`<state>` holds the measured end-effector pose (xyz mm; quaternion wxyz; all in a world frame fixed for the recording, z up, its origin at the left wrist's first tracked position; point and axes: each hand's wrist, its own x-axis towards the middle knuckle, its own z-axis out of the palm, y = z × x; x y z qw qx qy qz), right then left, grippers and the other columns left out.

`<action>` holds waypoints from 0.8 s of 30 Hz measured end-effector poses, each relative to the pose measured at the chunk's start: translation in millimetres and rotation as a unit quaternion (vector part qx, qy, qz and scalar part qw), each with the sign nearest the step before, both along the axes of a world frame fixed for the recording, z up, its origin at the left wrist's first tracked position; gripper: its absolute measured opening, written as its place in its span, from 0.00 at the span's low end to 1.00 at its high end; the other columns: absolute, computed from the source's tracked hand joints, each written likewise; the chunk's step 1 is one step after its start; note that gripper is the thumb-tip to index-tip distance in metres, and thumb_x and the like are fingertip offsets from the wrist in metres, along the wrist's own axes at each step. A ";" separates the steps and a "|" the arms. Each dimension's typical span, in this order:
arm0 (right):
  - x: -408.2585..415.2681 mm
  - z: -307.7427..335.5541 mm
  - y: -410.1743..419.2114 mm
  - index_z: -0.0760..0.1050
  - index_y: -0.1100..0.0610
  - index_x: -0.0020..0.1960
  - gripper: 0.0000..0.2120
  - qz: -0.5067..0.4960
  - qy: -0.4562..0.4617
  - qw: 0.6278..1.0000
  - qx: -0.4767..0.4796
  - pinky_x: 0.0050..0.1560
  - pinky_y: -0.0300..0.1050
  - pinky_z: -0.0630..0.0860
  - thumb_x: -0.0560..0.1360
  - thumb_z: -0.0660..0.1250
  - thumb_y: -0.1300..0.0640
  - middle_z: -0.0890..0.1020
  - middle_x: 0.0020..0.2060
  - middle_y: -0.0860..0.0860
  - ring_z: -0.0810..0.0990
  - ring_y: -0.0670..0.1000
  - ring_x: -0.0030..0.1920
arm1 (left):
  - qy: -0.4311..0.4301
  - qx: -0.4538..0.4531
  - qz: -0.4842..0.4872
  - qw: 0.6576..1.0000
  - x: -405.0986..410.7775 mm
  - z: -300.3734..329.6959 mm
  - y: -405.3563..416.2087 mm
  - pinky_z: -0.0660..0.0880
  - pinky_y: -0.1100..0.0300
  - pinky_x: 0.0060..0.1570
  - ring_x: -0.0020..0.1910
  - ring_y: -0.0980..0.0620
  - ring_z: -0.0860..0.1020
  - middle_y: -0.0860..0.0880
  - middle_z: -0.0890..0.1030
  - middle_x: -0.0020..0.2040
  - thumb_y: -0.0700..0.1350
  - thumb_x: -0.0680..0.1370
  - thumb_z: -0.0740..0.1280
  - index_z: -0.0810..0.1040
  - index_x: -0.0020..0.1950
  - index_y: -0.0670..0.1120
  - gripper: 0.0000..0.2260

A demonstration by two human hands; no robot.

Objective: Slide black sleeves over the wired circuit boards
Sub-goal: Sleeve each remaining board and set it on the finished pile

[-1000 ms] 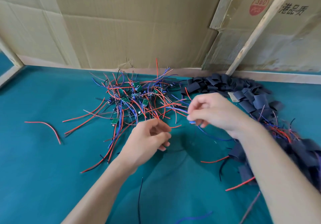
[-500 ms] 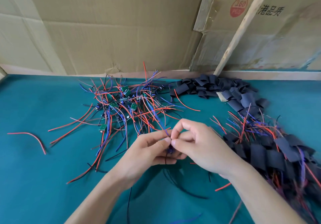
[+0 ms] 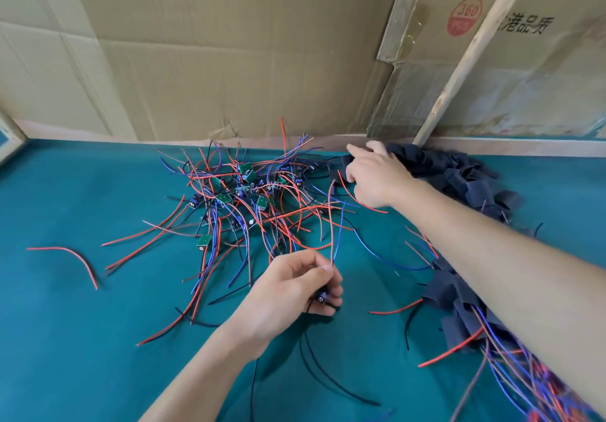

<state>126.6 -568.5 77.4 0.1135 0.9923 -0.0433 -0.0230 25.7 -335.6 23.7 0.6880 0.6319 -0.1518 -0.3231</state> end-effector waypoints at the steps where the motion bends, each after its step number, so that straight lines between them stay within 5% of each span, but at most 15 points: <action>1: 8.4 -2.0 -1.4 0.78 0.55 0.66 0.19 0.013 0.021 0.999 -0.026 0.74 0.59 0.64 0.77 0.62 0.62 0.58 0.83 0.50 0.54 0.61 0.80 | 0.000 0.004 -0.002 1.000 0.6 0.4 -0.3 0.81 0.58 0.43 0.41 0.48 0.81 0.43 0.81 0.41 0.39 0.84 0.61 0.78 0.45 0.40 0.10; 7: 24.9 -19.3 -4.9 0.76 0.60 0.66 0.20 -0.004 0.093 0.995 -0.026 0.72 0.58 0.66 0.76 0.62 0.59 0.71 0.75 0.54 0.57 0.58 0.79 | 0.003 0.013 -0.012 1.000 2.1 0.4 0.1 0.81 0.58 0.44 0.41 0.48 0.81 0.43 0.82 0.41 0.37 0.84 0.61 0.78 0.45 0.40 0.10; 11: 13.3 -20.8 -7.9 0.75 0.62 0.69 0.22 0.016 0.044 0.999 0.001 0.72 0.56 0.65 0.75 0.62 0.61 0.67 0.77 0.51 0.58 0.57 0.79 | 0.000 0.019 -0.015 1.000 3.0 -1.0 1.1 0.81 0.58 0.45 0.42 0.48 0.81 0.43 0.82 0.42 0.37 0.84 0.60 0.78 0.46 0.39 0.10; 15: -8.2 -0.7 -7.9 0.74 0.65 0.67 0.21 -0.049 -0.074 0.982 0.165 0.72 0.54 0.69 0.74 0.62 0.65 0.72 0.75 0.56 0.67 0.60 0.75 | 0.000 0.019 -0.014 1.000 3.7 -1.4 1.9 0.82 0.58 0.45 0.42 0.48 0.82 0.43 0.82 0.42 0.38 0.84 0.61 0.78 0.46 0.40 0.10; 18: -58.7 12.4 -1.0 0.80 0.66 0.60 0.17 -0.086 -0.157 0.897 0.404 0.71 0.50 0.69 0.75 0.71 0.58 0.79 0.70 0.46 0.77 0.54 0.68 | 0.006 0.009 0.008 1.000 1.8 -0.7 -0.5 0.82 0.59 0.43 0.41 0.49 0.83 0.43 0.83 0.44 0.39 0.84 0.61 0.77 0.45 0.41 0.10; 20: -107.8 15.3 13.0 0.85 0.59 0.54 0.19 -0.080 -0.110 0.790 0.598 0.71 0.52 0.72 0.67 0.76 0.49 0.83 0.63 0.40 0.80 0.44 0.63 | 0.016 -0.005 0.053 0.998 -0.5 -2.2 -3.9 0.83 0.58 0.42 0.42 0.48 0.84 0.44 0.85 0.49 0.39 0.84 0.61 0.76 0.44 0.42 0.10; 22: -146.9 13.5 32.9 0.88 0.50 0.52 0.20 -0.052 -0.040 0.716 0.695 0.67 0.51 0.75 0.62 0.77 0.45 0.84 0.60 0.39 0.81 0.41 0.62 | 0.011 -0.018 0.105 0.994 -1.7 -5.7 -6.8 0.84 0.55 0.45 0.44 0.47 0.85 0.47 0.85 0.50 0.39 0.84 0.61 0.76 0.44 0.42 0.10; 24: -166.2 3.7 47.1 0.88 0.51 0.54 0.21 -0.038 -0.005 0.682 0.730 0.67 0.50 0.74 0.63 0.77 0.46 0.84 0.61 0.42 0.81 0.42 0.64 | -0.007 -0.020 0.119 0.993 -2.3 -8.9 -8.6 0.84 0.52 0.49 0.47 0.45 0.86 0.45 0.84 0.50 0.39 0.84 0.61 0.75 0.44 0.42 0.09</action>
